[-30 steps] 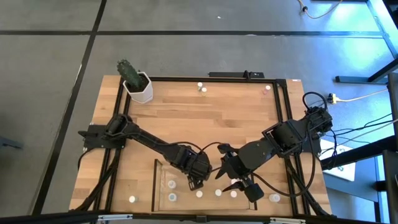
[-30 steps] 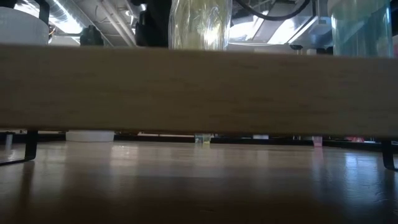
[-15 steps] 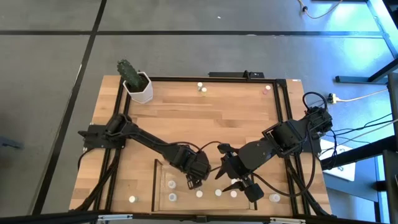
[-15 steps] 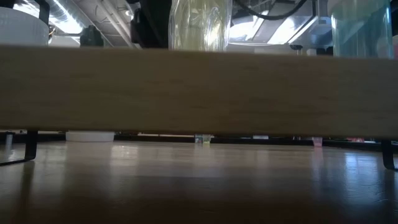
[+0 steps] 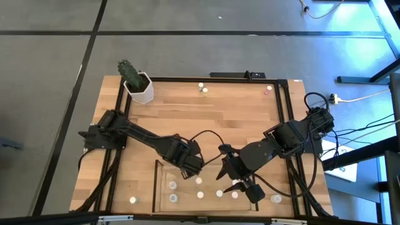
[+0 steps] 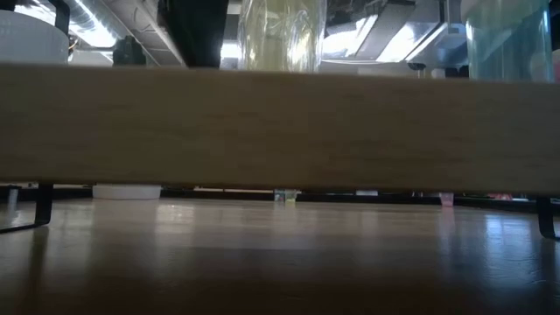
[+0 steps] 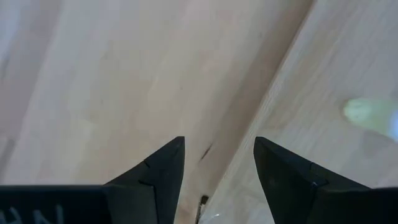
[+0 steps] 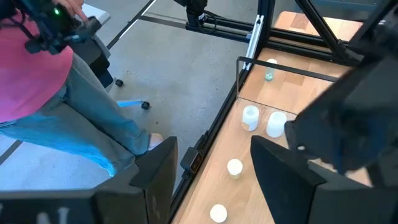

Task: Pick and place medicine bottles onto shelf by color
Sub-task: Put the yellow pill bottle on the shelf aligned with the other yellow pill bottle

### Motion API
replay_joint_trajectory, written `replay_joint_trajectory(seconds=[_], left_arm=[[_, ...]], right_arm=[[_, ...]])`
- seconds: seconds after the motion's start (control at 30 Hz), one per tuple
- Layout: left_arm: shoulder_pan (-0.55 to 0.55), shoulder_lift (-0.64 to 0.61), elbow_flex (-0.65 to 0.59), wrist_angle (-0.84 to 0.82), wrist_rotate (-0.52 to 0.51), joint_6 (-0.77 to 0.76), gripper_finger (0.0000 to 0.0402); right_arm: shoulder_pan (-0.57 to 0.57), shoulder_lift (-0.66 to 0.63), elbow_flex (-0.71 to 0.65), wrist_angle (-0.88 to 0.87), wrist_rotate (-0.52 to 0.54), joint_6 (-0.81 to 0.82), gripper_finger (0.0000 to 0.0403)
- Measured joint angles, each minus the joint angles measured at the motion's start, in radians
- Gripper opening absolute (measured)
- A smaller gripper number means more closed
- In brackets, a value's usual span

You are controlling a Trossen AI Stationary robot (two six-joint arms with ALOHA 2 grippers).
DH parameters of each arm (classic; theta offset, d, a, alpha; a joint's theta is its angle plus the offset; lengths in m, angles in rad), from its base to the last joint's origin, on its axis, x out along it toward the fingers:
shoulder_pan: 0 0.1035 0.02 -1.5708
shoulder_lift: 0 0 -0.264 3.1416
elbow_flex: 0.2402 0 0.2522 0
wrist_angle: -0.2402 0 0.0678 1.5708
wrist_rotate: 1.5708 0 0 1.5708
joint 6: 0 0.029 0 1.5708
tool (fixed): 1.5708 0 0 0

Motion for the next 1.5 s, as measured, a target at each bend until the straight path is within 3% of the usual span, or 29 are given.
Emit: replay_joint_trajectory(seconds=[0.43,0.77,0.87,1.1,1.27,1.5], left_arm=[[-0.103,-0.204,0.0,-0.014,-0.18,-0.155,0.0186],[-0.246,-0.263,0.0,-0.08,-0.278,-0.355,0.0186],[-0.281,-0.262,0.0,-0.115,-0.282,-0.4,0.0186],[-0.334,-0.262,0.0,-0.247,-0.287,-0.537,0.0186],[-0.354,-0.262,0.0,-0.263,-0.332,-0.574,0.0186],[-0.36,-0.269,0.0,-0.263,-0.427,-0.555,0.0186]], right_arm=[[0.0,0.0,0.0,0.006,0.002,0.024,0.0207],[-0.002,0.0,-0.004,0.009,0.008,0.055,0.0207],[-0.011,0.0,-0.004,-0.02,0.089,0.084,0.0207],[-0.073,-0.003,-0.005,-0.217,0.424,0.244,0.0207],[-0.185,-0.003,-0.005,-0.344,0.415,0.368,0.0207],[-0.344,0.003,-0.005,-0.42,0.402,0.394,0.0207]])
